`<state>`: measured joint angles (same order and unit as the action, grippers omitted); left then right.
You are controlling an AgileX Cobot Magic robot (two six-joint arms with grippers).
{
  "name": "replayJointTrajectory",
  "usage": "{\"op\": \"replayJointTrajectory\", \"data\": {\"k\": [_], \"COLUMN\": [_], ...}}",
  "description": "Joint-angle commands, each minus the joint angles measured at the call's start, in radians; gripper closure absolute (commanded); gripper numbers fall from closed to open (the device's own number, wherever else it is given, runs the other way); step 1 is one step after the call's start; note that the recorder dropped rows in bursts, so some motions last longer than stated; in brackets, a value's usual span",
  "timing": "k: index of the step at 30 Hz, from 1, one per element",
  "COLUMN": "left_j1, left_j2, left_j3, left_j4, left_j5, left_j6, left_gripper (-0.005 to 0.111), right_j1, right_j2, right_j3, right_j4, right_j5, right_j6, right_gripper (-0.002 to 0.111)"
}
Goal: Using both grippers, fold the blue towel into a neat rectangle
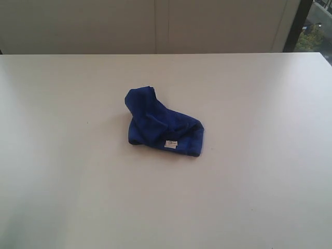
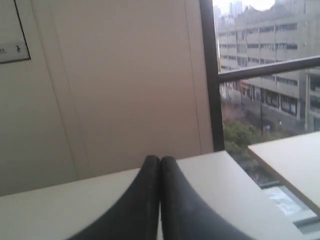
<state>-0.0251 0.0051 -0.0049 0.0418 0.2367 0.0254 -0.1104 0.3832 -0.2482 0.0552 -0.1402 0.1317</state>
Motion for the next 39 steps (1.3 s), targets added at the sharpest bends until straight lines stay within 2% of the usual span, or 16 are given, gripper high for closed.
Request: {"op": "replayJointTrajectory", "data": {"k": [1, 5, 10, 14, 20, 23, 27, 31, 34, 36, 39], "left_j1": [0.002, 0.002, 0.002, 0.002, 0.002, 0.002, 0.002, 0.002, 0.002, 0.002, 0.002], "left_j2": [-0.005, -0.005, -0.005, -0.005, -0.005, -0.005, -0.005, -0.005, -0.005, -0.005, -0.005], "left_j3": [0.005, 0.005, 0.005, 0.005, 0.005, 0.005, 0.005, 0.005, 0.005, 0.005, 0.005], "left_j4": [-0.006, -0.006, -0.006, -0.006, -0.006, -0.006, -0.006, -0.006, -0.006, -0.006, -0.006], "left_j5": [-0.004, -0.004, -0.004, -0.004, -0.004, -0.004, -0.004, -0.004, -0.004, -0.004, -0.004], "left_j6": [0.001, 0.001, 0.001, 0.001, 0.001, 0.001, 0.001, 0.001, 0.001, 0.001, 0.001], "left_gripper": [0.107, 0.107, 0.107, 0.107, 0.107, 0.107, 0.107, 0.107, 0.107, 0.107, 0.107], "right_j1": [0.004, 0.022, 0.066, 0.142, 0.279, 0.318, 0.331, 0.331, 0.325, 0.308, 0.287], "right_j2": [0.274, 0.523, 0.773, 0.948, 1.155, 1.239, 1.293, 1.296, 1.314, 1.341, 1.376], "right_j3": [-0.095, -0.144, -0.258, -0.385, -0.518, -0.59, -0.718, -0.825, -0.904, -0.938, -0.938], "right_j4": [-0.007, -0.067, -0.069, -0.069, -0.082, -0.101, -0.081, 0.127, 0.535, 0.772, 0.936], "right_j5": [0.006, -0.074, -0.012, 0.07, 0.075, 0.155, 0.349, 0.511, 0.678, 0.791, 0.81], "right_j6": [0.003, 0.007, 0.034, 0.036, 0.053, 0.048, -0.047, -0.329, -0.777, -1.002, -1.097], "right_gripper": [0.108, 0.108, 0.108, 0.108, 0.108, 0.108, 0.108, 0.108, 0.108, 0.108, 0.108]}}
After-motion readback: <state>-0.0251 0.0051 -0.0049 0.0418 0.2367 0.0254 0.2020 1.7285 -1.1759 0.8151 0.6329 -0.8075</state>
